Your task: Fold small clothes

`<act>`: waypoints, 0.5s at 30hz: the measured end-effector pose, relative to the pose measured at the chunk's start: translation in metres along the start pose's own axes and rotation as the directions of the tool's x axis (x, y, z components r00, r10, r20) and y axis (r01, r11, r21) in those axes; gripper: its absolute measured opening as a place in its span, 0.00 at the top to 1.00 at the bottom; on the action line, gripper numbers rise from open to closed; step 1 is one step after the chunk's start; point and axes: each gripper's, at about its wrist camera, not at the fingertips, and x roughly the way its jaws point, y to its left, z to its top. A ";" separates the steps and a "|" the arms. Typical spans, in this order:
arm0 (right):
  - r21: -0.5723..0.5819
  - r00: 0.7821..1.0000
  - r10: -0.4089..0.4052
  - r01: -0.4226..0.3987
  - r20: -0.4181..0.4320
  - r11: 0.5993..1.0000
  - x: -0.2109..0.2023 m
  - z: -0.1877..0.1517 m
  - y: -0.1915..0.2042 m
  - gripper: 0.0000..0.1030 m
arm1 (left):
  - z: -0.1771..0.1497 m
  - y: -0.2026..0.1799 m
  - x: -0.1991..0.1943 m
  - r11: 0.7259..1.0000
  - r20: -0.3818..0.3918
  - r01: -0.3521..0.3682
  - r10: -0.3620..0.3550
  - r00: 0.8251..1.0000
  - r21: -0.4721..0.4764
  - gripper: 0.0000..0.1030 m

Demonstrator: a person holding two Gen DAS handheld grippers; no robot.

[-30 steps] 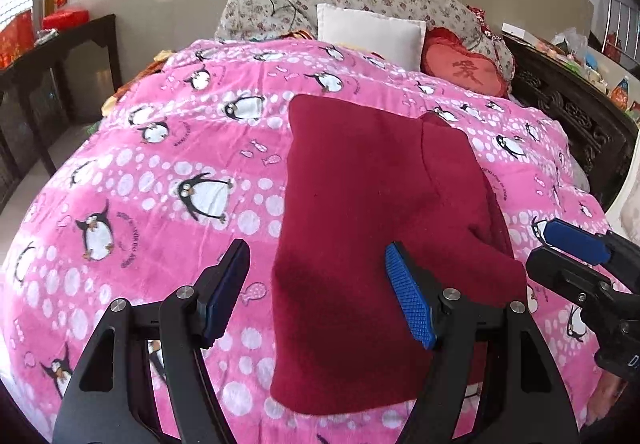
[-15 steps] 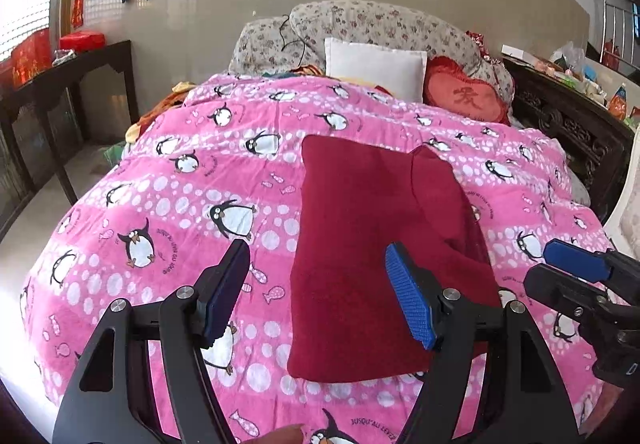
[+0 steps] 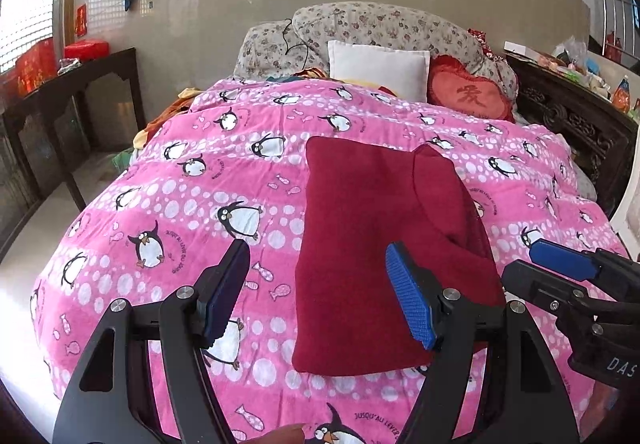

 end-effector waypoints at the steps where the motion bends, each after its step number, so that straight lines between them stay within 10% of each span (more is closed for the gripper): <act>1: -0.001 1.000 -0.002 0.002 0.000 1.000 0.001 0.000 0.000 0.50 | 0.000 0.001 0.001 1.000 -0.001 -0.001 0.001 1.000 -0.001 0.31; 15: -0.002 0.999 0.011 -0.011 -0.035 1.000 0.021 -0.005 0.004 0.50 | -0.008 0.007 0.014 1.000 -0.025 0.006 -0.007 1.000 -0.027 0.31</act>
